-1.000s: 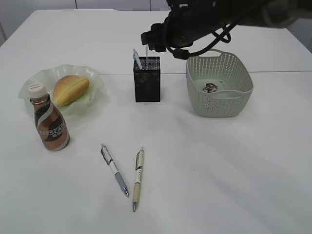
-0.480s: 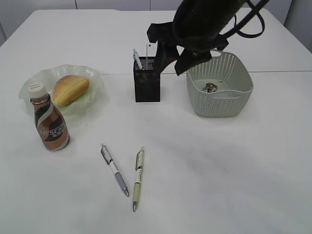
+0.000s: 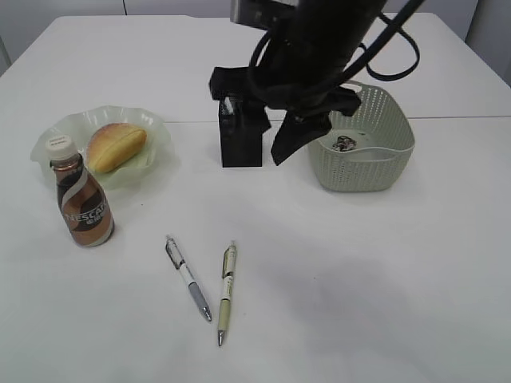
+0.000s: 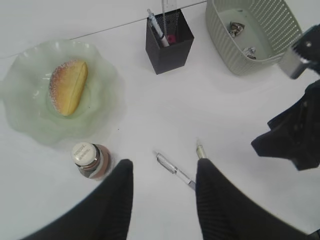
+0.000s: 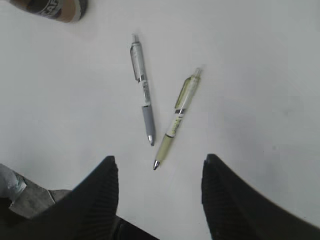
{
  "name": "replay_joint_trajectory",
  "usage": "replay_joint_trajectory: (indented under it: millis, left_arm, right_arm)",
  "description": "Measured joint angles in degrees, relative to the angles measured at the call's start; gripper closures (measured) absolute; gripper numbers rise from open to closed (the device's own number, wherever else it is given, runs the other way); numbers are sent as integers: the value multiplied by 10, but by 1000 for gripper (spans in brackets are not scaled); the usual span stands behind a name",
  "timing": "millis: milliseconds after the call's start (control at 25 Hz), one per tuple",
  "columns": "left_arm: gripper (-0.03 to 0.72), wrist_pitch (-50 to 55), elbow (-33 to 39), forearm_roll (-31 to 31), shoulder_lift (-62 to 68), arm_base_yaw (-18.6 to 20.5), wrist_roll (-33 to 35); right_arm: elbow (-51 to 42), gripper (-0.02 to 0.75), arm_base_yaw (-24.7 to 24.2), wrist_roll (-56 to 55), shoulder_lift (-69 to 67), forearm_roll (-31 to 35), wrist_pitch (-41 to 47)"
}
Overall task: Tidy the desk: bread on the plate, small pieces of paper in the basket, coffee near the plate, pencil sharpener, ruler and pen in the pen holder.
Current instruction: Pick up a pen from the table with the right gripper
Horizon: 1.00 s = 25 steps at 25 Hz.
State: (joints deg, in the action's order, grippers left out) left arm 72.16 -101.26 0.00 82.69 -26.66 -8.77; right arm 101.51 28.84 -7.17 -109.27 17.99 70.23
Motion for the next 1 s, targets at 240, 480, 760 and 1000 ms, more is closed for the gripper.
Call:
replay_joint_trajectory:
  millis: [240,480,760,1000]
  left_arm:
    - [379,0,0,0,-27,0,0]
    - [379,1,0,0,-39,0,0]
    - [379,1,0,17,-39,0,0]
    - [380,1,0,33,-39,0,0]
  right_arm:
    - [2,341,24,-84,-20,-5,3]
    - [2,341,24,-143,-61,-5,3]
    - [2,341,26,-187,-114,-5,2]
    - [2,341,43,-199,-134,8,1]
